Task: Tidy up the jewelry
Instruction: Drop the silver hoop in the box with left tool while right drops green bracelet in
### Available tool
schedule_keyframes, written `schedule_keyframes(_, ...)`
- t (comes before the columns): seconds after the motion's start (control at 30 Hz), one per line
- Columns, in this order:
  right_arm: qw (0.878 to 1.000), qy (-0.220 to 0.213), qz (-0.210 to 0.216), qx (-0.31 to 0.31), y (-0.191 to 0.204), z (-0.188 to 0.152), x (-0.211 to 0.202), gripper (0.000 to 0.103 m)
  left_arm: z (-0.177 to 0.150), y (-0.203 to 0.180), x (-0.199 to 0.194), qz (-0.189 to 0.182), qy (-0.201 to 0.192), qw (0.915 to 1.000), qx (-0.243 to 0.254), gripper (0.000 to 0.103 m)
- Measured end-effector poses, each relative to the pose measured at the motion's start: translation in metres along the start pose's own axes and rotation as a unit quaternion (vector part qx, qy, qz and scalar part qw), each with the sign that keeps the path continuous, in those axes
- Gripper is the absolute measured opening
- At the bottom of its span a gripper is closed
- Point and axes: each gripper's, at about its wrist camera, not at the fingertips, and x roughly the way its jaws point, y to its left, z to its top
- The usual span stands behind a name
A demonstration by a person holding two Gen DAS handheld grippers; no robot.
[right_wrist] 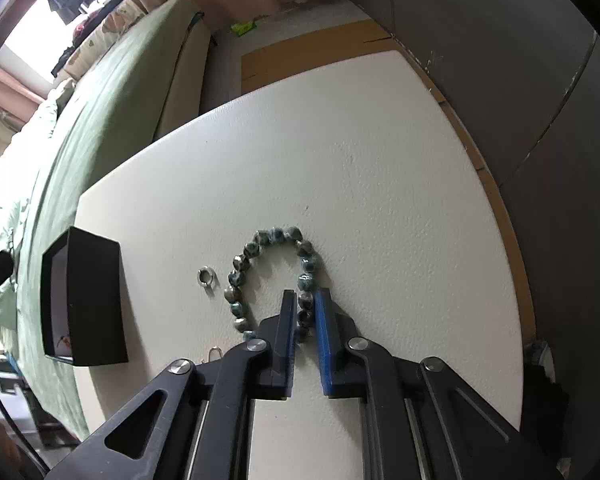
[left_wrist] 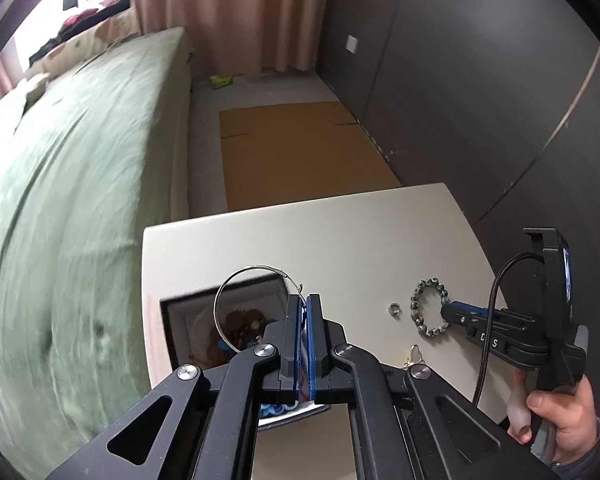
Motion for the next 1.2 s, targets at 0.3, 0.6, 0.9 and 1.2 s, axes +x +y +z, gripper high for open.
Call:
schedule_keyframes(0.3,0.998,-0.044,0.039,0.001,0.016,0.001,-0.029,0.010,-0.026,0.029,0.002,-0.026,-0.032,0.9968,-0.068,0.002)
schedule_keyframes(0.6,0.993,-0.085,0.079,0.000,0.039,-0.001,-0.052,0.010,-0.026,0.048,0.008,-0.074,-0.026,0.9921,-0.098,0.004)
schedule_keyframes(0.9,0.979,-0.129,0.156,-0.017,0.076,-0.012,-0.077,0.010,-0.035,0.073,-0.015,-0.089,-0.053,0.9863,-0.128,0.063)
schedule_keyframes(1.2,0.961,-0.136,0.235,-0.052,0.128,-0.026,-0.080,0.010,-0.039,0.102,-0.041,-0.076,-0.089,0.9807,-0.157,0.067)
